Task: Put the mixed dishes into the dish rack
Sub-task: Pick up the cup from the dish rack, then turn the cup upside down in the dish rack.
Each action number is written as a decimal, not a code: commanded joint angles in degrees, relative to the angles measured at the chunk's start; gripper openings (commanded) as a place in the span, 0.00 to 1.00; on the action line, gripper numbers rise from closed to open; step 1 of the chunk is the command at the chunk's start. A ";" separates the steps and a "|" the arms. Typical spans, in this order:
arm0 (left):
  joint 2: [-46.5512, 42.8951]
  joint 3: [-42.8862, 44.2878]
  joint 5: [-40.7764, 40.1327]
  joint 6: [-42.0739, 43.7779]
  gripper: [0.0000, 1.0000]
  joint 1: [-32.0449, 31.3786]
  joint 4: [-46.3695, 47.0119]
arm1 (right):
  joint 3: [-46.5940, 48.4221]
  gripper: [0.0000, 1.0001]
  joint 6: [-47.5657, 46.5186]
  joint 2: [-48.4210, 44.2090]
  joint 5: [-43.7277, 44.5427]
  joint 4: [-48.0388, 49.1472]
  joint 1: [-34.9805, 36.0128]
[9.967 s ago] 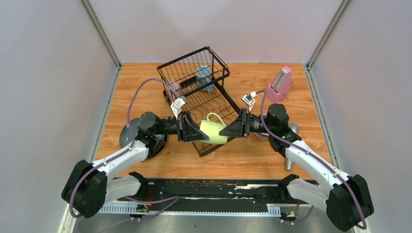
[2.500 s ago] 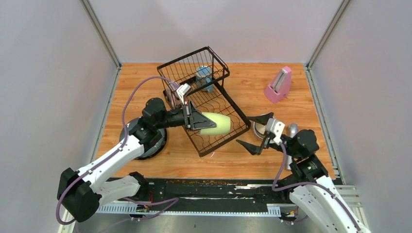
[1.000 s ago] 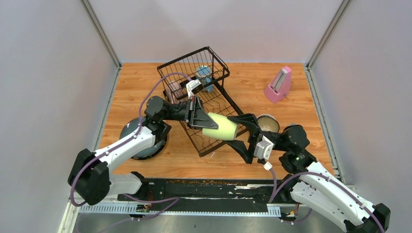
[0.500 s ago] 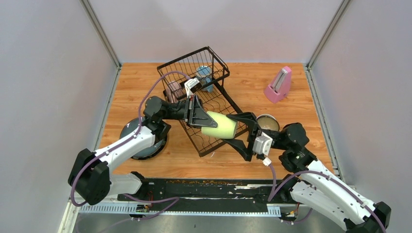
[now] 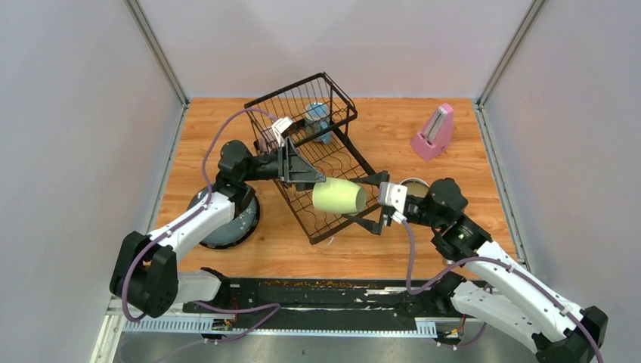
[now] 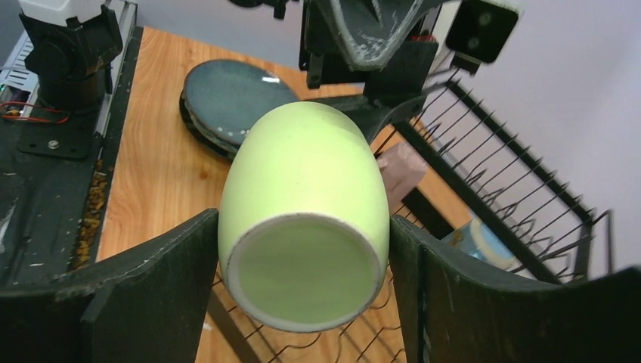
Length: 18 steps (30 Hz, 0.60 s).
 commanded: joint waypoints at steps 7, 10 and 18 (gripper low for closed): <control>-4.16 12.22 -17.52 52.25 0.88 4.88 -68.10 | 9.03 0.00 11.81 9.93 7.56 -4.85 0.27; -6.35 11.49 -24.49 53.87 0.90 4.92 -72.02 | 11.66 0.00 14.44 14.47 10.67 -6.84 0.25; -16.50 5.13 -40.51 54.72 0.91 4.89 -75.85 | 19.75 0.00 20.59 29.82 24.89 -7.35 0.27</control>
